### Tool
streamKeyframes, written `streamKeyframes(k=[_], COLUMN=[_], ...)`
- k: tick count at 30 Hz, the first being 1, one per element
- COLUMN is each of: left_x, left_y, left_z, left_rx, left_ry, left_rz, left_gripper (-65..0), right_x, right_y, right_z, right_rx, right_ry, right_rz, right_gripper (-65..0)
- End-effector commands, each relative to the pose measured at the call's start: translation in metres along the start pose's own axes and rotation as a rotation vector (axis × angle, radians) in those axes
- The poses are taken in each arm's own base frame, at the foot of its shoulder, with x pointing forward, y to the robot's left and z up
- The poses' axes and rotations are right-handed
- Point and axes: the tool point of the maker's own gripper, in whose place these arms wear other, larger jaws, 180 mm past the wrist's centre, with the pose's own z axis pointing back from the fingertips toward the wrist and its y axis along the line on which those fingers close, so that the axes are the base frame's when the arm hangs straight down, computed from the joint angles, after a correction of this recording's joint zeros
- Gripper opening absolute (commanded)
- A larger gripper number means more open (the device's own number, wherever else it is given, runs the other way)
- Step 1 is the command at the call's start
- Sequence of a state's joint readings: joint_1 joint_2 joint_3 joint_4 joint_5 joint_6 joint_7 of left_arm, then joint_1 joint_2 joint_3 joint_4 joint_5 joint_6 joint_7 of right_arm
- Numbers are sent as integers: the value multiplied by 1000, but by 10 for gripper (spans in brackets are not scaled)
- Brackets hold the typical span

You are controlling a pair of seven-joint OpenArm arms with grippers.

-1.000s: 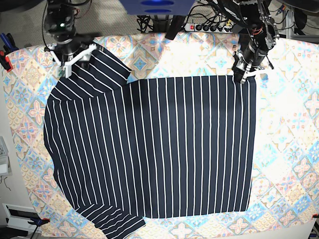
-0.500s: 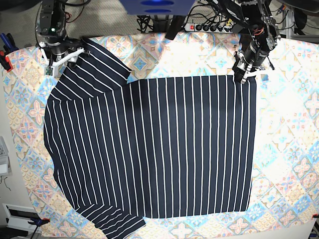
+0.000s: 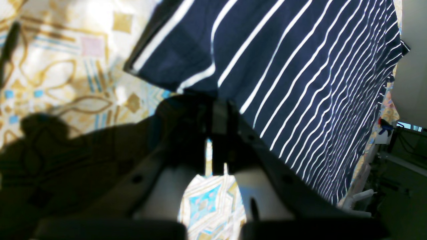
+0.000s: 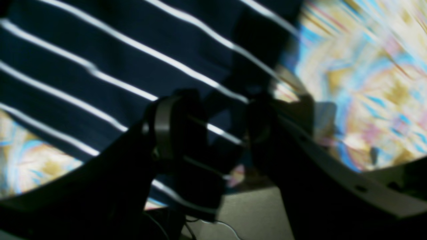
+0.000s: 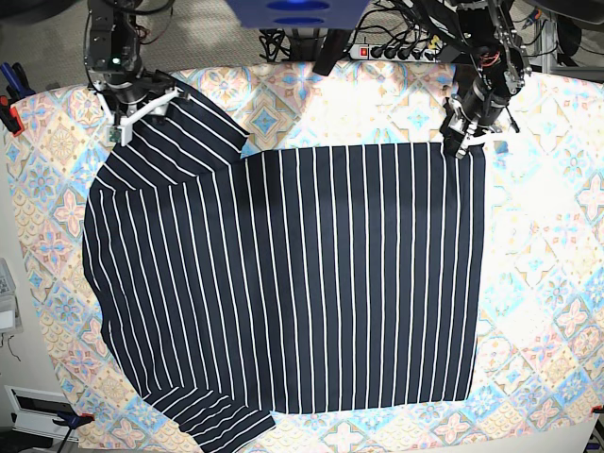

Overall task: Fold the T-shirt properly
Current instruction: 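Lower the right gripper to the collar-side shoulder and grasp it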

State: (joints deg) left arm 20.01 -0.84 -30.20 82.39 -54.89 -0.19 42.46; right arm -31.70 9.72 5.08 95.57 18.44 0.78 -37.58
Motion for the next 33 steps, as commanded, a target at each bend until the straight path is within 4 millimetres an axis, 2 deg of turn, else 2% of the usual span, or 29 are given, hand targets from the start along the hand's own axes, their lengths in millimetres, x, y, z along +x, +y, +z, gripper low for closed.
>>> streamKeyframes(k=[1, 4, 6, 9, 12, 15, 20, 24, 29, 33], left_x=[2, 3, 3, 3, 3, 2, 2, -3, -10, -3], left_y=[2, 2, 2, 2, 2, 2, 2, 11, 25, 20], left_z=[2, 2, 2, 2, 2, 2, 2, 6, 14, 29], left_rx=[12, 12, 12, 12, 12, 12, 13, 30, 60, 49], left_ry=[0, -2, -2, -2, -2, 0, 2, 12, 25, 21], left_rz=[-12, -11, -11, -11, -11, -12, -12, -12, -15, -69], left_gripper=[-650, -650, -650, -650, -650, -650, -650, -650, -650, -650], right_x=[7, 4, 3, 3, 4, 5, 13, 20, 11, 2], right_y=[1, 12, 17, 17, 16, 16, 18, 23, 4, -9], right_z=[1, 0, 0, 0, 0, 1, 12, 26, 35, 42], right_rx=[3, 29, 40, 40, 39, 39, 44, 56, 11, 26], right_ry=[-22, -14, -10, -10, -12, -19, -48, -79, -66, -47], right_rz=[15, 29, 35, 35, 34, 35, 49, 64, 52, 88], right_gripper=[-355, -359, -386, -480, -545, -650, -648, -648, -648, -648])
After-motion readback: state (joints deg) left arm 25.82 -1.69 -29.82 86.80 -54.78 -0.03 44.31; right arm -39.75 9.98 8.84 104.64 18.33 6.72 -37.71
